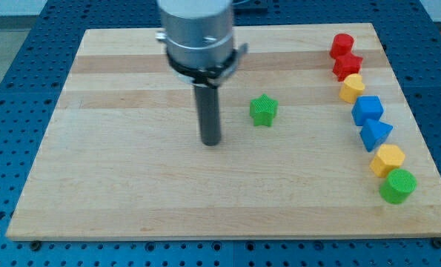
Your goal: Slide the green star horizontally left to the red circle
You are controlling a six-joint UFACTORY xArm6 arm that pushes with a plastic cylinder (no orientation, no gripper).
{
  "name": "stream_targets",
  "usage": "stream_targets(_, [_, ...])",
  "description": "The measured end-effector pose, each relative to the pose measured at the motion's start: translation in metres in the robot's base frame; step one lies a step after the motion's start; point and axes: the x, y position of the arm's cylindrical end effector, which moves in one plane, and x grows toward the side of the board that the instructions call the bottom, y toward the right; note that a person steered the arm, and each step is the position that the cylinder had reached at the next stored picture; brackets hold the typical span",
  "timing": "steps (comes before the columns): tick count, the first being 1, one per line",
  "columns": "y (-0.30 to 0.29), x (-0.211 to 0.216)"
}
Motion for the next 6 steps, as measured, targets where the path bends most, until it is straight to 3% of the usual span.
stream_targets(1, [0.041,-0.002])
stream_targets(6, [0.090,-0.062])
